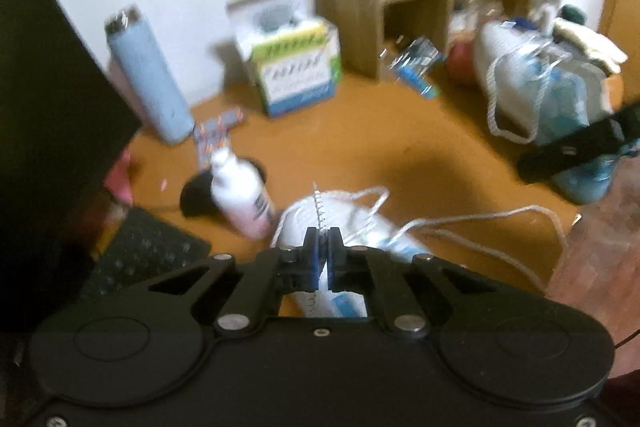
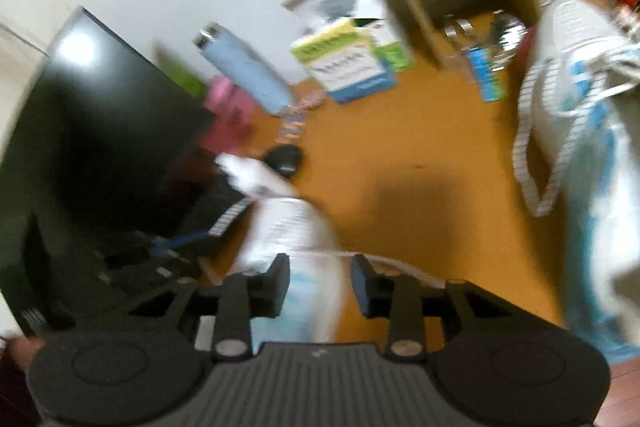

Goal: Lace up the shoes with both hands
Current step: 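Grasp the lace near the sneaker eyelets with the left tool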

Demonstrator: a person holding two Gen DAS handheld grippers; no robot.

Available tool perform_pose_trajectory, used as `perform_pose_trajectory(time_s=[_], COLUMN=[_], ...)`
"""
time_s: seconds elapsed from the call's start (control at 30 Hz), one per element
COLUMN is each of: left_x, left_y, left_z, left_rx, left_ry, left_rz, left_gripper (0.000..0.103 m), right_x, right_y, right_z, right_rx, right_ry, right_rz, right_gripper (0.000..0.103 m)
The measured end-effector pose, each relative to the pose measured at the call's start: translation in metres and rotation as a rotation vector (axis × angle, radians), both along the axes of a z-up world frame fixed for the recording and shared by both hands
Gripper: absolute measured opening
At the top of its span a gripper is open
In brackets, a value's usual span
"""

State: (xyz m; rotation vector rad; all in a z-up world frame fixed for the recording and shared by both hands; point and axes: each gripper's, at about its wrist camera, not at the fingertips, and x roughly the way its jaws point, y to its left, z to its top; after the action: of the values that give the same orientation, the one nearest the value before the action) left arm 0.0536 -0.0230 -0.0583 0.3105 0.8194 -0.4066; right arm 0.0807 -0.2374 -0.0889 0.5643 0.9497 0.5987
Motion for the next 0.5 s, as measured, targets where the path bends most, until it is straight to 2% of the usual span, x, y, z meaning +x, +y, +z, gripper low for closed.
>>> perform_pose_trajectory(time_s=[0.1,0.17,0.37,0.5], left_x=[-0.012,-0.02,-0.039,-0.047], left_y=[-0.005,-0.008,-0.014,-0.015], left_z=[0.008,0.013,0.02,0.019], left_rx=[-0.004,-0.007,-0.017,-0.017], left_ry=[-0.033,-0.054,-0.088,-0.083], left_rz=[-0.01,-0.016,-0.026,-0.033], left_gripper=[0.001,0.001,0.001,0.001], right_x=[0.009,0.013,0.016,0.016], right_y=[0.015,0.021,0.026,0.029], right_z=[-0.002,-0.006,-0.016,-0.02], right_rx=[0.152,0.183,0.2,0.189], right_ry=[0.052,0.074,0.119,0.122], right_rz=[0.023,0.014,-0.015,-0.019], right_gripper=[0.047,0.047,0.044,0.037])
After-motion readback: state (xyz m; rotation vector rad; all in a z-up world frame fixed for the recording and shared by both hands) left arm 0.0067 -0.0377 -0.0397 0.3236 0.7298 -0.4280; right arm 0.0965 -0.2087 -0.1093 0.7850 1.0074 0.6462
